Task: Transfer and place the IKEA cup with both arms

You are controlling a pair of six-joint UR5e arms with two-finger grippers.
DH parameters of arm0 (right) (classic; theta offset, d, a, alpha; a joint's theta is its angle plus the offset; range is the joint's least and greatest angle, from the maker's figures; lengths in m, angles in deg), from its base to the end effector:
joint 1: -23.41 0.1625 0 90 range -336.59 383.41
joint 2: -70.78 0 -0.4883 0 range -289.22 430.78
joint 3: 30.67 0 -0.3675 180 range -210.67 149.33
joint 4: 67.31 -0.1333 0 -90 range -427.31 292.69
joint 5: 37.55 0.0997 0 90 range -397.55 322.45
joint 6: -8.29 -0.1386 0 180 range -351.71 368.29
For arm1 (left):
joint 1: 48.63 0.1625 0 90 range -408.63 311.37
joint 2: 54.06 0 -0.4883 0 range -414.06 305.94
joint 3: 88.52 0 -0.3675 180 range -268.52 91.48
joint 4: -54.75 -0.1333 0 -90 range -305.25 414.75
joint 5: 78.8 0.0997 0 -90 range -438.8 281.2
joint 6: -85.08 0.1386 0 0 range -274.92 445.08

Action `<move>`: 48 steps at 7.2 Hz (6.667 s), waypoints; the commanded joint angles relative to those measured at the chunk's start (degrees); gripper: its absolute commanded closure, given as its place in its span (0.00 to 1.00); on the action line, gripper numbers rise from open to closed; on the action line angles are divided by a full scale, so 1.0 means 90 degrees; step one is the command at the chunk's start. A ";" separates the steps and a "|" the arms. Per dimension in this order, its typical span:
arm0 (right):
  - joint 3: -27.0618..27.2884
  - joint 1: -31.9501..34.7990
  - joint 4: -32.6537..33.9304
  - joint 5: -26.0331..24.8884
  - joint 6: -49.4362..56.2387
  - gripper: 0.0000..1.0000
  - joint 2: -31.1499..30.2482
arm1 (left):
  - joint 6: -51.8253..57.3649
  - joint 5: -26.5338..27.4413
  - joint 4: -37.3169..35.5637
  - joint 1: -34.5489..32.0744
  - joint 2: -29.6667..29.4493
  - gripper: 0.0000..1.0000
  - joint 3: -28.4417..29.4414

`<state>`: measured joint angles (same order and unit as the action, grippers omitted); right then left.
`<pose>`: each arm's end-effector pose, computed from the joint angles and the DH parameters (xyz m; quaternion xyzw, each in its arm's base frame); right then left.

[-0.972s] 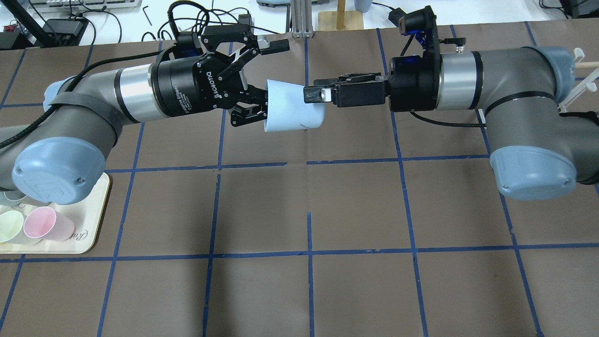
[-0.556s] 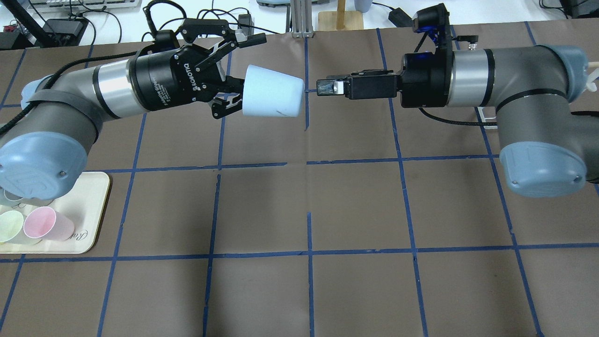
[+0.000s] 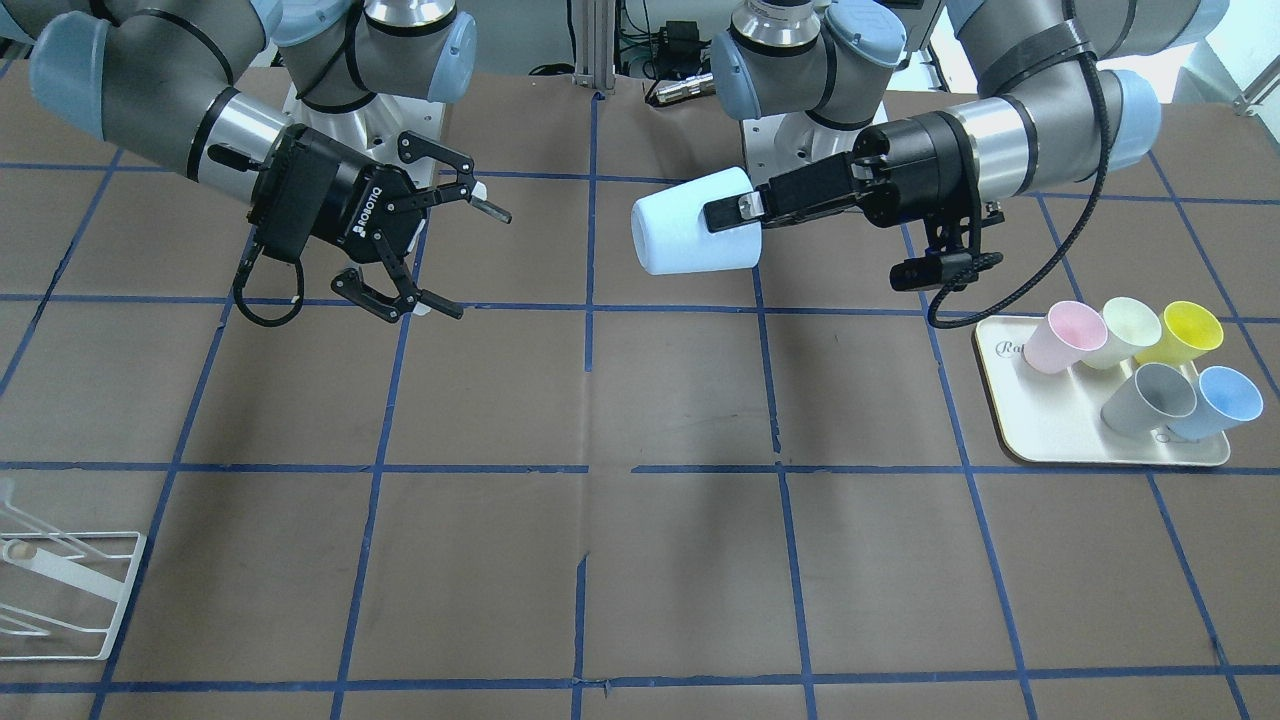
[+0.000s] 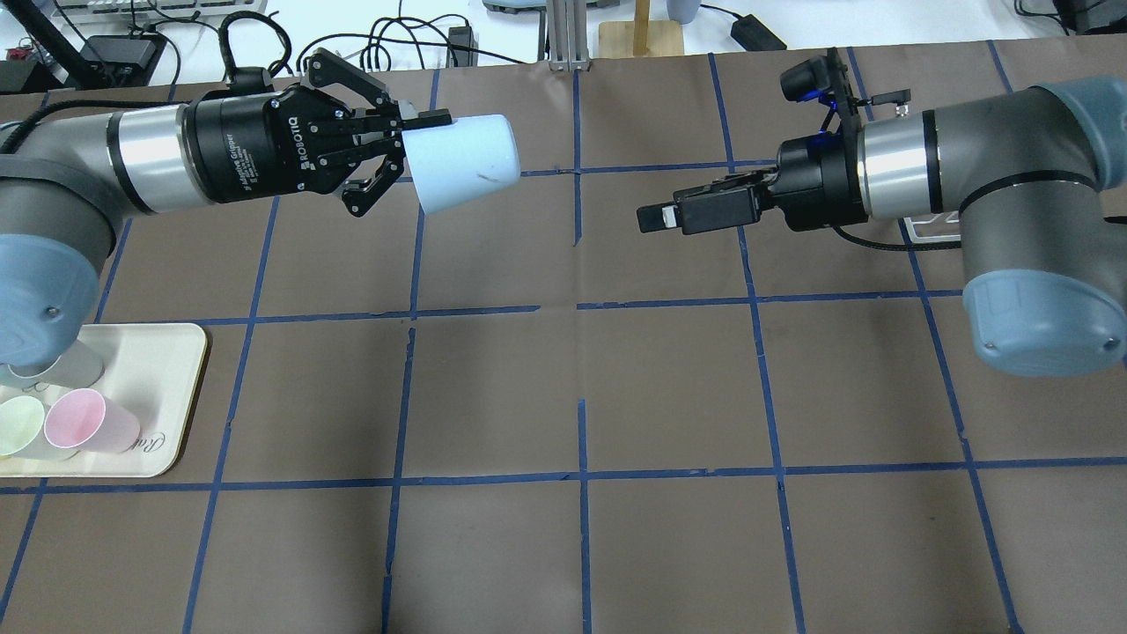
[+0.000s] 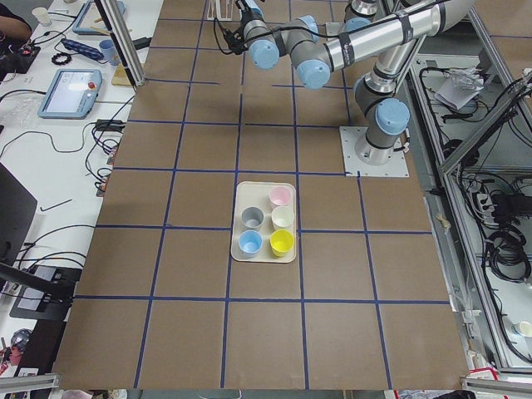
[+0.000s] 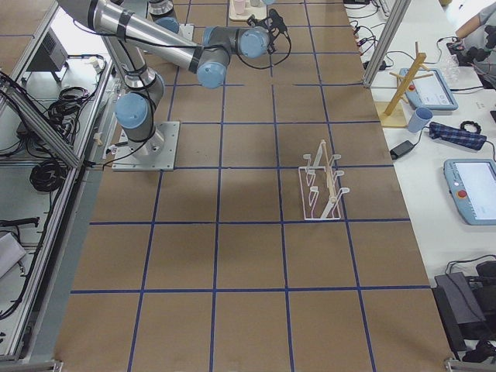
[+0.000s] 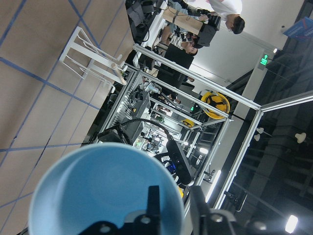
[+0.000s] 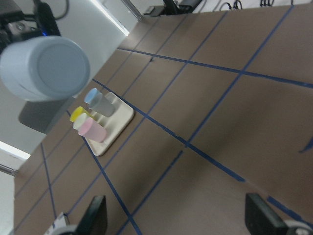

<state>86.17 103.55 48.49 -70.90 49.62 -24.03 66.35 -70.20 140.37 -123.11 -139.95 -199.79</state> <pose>0.1762 -0.4409 0.4418 -0.2536 0.8426 -0.2310 0.4152 -0.1511 -0.4662 0.4989 0.2912 -0.6987 -0.1025 0.6454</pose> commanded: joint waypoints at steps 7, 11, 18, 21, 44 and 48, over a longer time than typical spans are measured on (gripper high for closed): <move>-0.2451 0.0128 -0.1878 -0.5739 -0.2729 0.00 0.0551 | 0.2113 0.7351 -0.0140 0.0326 0.0373 1.00 0.0507; -0.3149 0.0782 -0.2750 -0.6051 -0.4709 0.00 0.0721 | 0.4936 0.9606 -0.0168 0.1319 0.0014 1.00 0.0478; -0.3031 0.0773 -0.2662 -0.6139 -0.4632 0.00 0.0662 | 0.5851 1.0023 -0.2607 0.1877 -0.1363 1.00 0.0273; -0.3031 0.0724 -0.2662 -0.6119 -0.4593 0.00 0.0671 | 0.5871 0.9786 -0.2736 0.2025 -0.1773 1.00 0.0213; -0.3129 0.0714 -0.2662 -0.6041 -0.4593 0.00 0.0652 | 0.2805 0.9104 0.1382 -0.1588 0.0138 0.00 0.2069; -0.3129 0.0704 -0.2652 -0.6061 -0.4583 0.00 0.0652 | 0.2892 0.9103 0.1561 -0.1471 0.0179 0.00 0.2021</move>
<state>58.08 109.93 24.59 -125.40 8.34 -18.17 92.29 11.91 154.49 -136.57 -138.24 -181.52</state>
